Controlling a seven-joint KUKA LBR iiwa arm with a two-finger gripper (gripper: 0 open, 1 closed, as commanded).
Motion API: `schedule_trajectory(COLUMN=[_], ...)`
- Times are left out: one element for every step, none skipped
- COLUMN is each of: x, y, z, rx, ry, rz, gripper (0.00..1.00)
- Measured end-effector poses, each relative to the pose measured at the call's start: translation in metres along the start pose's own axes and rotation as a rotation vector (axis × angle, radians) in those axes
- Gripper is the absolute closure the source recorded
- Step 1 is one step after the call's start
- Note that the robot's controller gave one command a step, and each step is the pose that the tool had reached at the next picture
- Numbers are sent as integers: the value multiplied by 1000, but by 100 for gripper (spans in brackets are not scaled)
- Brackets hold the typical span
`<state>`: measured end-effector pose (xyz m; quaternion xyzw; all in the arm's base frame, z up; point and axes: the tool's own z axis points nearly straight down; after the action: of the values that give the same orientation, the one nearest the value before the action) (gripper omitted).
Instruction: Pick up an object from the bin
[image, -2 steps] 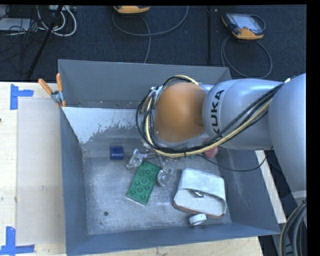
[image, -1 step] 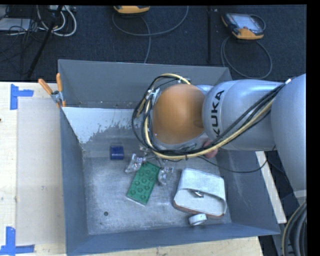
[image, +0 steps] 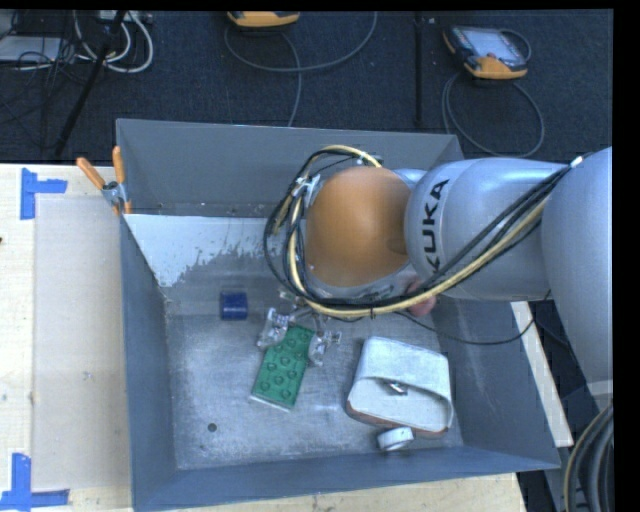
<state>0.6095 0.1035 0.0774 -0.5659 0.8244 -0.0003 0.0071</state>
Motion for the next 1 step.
schedule_trajectory(x=[-3], y=[-1], z=[-70], rx=[-3], ry=[7], rz=[4], gripper=[100])
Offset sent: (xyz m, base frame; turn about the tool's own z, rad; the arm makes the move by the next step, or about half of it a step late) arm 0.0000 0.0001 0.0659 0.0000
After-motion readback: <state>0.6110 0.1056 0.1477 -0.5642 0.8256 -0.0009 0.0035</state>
